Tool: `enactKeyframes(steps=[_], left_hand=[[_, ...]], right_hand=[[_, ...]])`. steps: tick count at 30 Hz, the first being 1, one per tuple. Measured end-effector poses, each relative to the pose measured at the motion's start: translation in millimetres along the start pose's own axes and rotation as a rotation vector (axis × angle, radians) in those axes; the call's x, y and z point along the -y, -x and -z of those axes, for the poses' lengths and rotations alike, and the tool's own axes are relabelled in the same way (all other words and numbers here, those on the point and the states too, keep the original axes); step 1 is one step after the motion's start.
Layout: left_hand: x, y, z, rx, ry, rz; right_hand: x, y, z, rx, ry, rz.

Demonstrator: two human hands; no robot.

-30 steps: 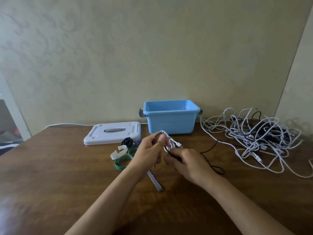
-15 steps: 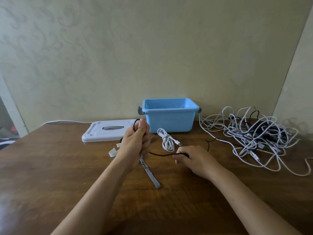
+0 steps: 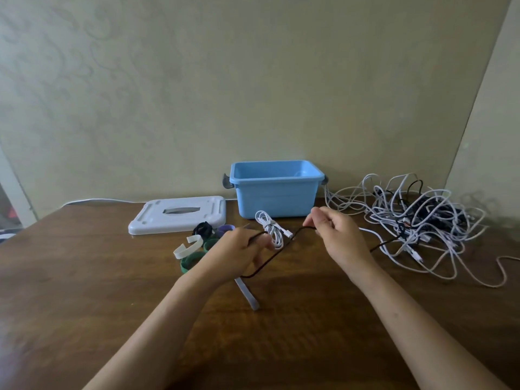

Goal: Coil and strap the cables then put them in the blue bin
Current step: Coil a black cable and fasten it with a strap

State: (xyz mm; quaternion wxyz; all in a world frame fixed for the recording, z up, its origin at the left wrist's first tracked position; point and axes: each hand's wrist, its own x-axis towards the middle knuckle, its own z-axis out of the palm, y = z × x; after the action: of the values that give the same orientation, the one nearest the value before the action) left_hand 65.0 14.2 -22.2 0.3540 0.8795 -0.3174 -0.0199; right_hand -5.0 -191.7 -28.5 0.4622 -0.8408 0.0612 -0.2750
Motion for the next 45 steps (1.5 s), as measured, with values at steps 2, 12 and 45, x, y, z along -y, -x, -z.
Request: enactKeyframes(steps=[2, 12, 45], left_hand=[[-3, 1, 2, 0.002, 0.015, -0.019], [-3, 1, 2, -0.066, 0.039, -0.119], [-5, -1, -7, -0.200, 0.441, 0.034]], right_hand=[[0, 1, 2, 0.048, -0.004, 0.031], [-7, -1, 3, -0.110, 0.093, 0.132], [17, 26, -26, 0.403, 0.270, 0.203]])
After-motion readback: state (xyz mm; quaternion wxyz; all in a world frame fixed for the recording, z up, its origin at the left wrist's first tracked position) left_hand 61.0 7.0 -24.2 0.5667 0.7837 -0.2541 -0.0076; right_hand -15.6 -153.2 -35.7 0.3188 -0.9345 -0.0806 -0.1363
